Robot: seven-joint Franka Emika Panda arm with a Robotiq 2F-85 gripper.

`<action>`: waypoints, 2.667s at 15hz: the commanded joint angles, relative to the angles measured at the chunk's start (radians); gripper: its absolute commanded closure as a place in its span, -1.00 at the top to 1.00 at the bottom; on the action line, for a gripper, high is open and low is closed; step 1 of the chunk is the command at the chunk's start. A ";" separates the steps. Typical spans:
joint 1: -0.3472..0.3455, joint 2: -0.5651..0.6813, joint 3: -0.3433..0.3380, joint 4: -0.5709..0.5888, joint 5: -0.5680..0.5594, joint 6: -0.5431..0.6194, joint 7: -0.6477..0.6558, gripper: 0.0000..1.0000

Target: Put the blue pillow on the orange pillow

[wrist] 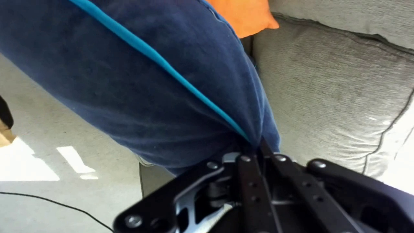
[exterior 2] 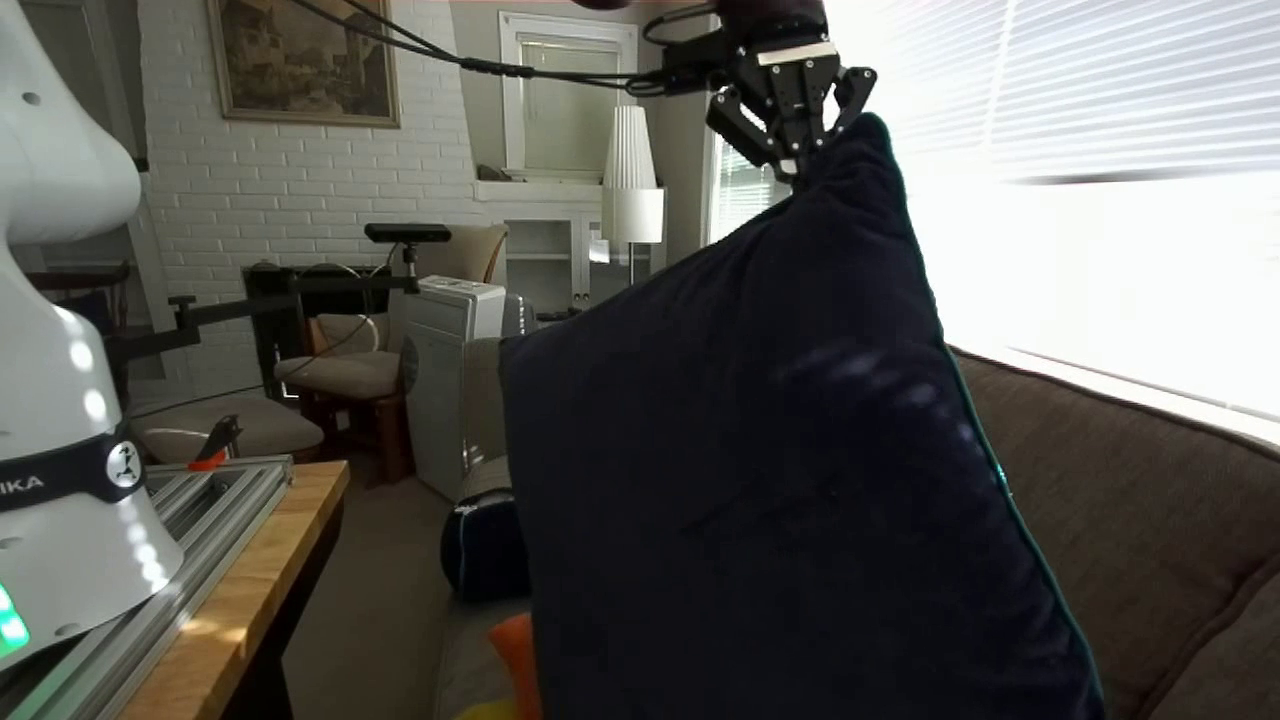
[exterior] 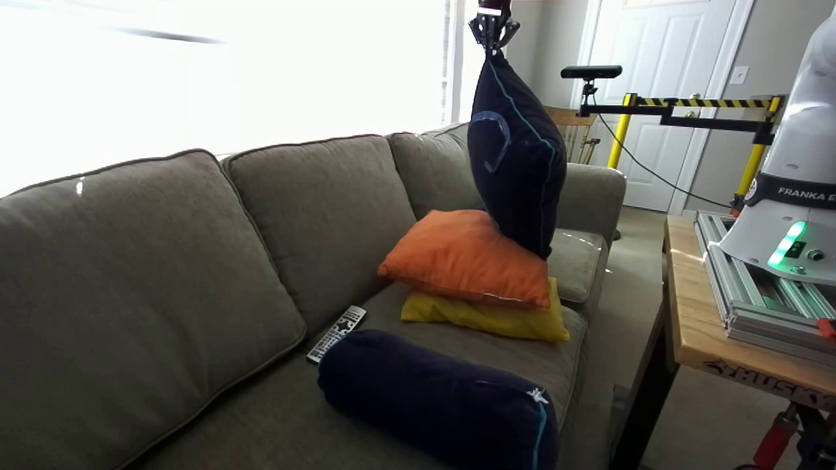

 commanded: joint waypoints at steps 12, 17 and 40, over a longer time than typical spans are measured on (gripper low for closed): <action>0.229 0.378 -0.131 0.390 -0.137 0.083 0.305 -0.97; 0.270 0.514 -0.175 0.580 -0.111 0.050 0.303 -0.97; 0.328 0.916 -0.269 1.056 -0.028 -0.135 0.280 0.44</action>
